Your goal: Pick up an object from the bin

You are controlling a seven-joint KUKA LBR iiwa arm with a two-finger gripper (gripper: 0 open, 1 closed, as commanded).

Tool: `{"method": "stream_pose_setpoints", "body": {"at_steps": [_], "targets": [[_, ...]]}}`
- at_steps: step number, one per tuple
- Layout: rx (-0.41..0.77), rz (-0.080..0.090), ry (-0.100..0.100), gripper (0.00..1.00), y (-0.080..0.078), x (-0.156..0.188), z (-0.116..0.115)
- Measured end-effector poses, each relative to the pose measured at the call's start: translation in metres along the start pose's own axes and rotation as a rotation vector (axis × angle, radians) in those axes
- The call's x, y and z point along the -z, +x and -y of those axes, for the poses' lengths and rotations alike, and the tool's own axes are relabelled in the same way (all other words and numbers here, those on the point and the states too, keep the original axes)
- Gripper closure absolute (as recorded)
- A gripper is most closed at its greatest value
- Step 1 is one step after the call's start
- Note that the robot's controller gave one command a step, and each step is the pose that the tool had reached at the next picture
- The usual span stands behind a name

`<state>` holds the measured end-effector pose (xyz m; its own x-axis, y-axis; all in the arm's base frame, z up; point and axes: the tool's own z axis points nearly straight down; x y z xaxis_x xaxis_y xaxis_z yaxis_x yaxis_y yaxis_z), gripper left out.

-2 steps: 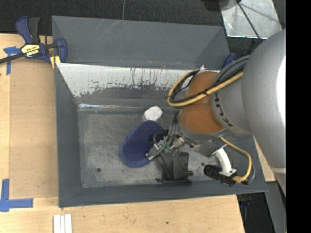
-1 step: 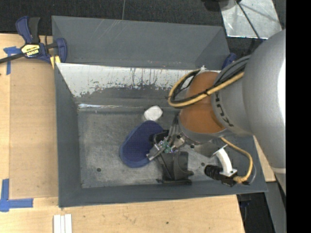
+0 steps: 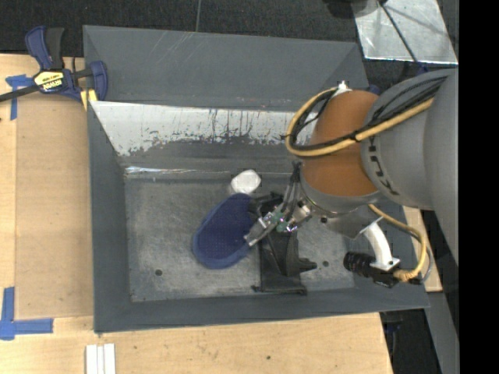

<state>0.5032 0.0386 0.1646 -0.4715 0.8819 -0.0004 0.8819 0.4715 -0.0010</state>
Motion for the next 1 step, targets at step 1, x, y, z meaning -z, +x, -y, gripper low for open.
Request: {"method": "stream_pose_setpoints", "body": {"at_steps": [1], "targets": [[0.004,-0.001,0.002,1.0,-0.0003,0.0174,0.0012]]}}
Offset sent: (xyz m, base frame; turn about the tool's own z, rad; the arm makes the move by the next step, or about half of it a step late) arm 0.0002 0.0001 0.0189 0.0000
